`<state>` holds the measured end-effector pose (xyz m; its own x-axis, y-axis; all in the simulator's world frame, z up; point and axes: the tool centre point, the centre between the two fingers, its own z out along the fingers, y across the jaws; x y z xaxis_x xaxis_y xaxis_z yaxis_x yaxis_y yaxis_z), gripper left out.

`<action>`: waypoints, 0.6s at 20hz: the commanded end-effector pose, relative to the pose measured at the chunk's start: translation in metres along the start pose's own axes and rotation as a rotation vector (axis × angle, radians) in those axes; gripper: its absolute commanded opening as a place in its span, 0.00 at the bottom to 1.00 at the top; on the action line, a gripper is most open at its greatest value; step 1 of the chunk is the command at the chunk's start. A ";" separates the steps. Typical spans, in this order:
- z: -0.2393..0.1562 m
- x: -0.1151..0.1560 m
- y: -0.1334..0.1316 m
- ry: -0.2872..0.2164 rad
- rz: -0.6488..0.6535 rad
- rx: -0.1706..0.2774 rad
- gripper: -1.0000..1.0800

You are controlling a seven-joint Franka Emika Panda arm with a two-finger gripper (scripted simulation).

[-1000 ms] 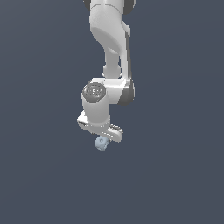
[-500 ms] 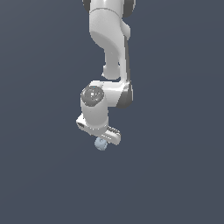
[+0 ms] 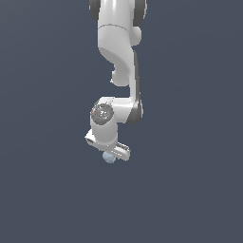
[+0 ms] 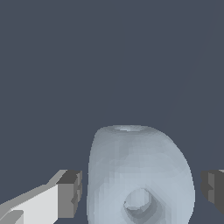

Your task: Pick up the object and move it to a goal position.

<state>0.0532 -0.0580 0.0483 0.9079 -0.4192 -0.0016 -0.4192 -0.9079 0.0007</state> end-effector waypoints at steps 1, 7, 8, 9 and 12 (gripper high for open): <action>0.006 0.001 0.000 0.002 0.001 0.001 0.96; 0.006 0.002 -0.001 0.002 0.001 0.001 0.00; 0.006 0.002 -0.001 0.002 0.001 0.001 0.00; 0.006 0.002 -0.001 0.002 0.001 0.001 0.00; 0.006 0.002 -0.001 0.002 0.001 0.001 0.00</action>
<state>0.0549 -0.0583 0.0422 0.9076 -0.4199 -0.0001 -0.4199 -0.9076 0.0002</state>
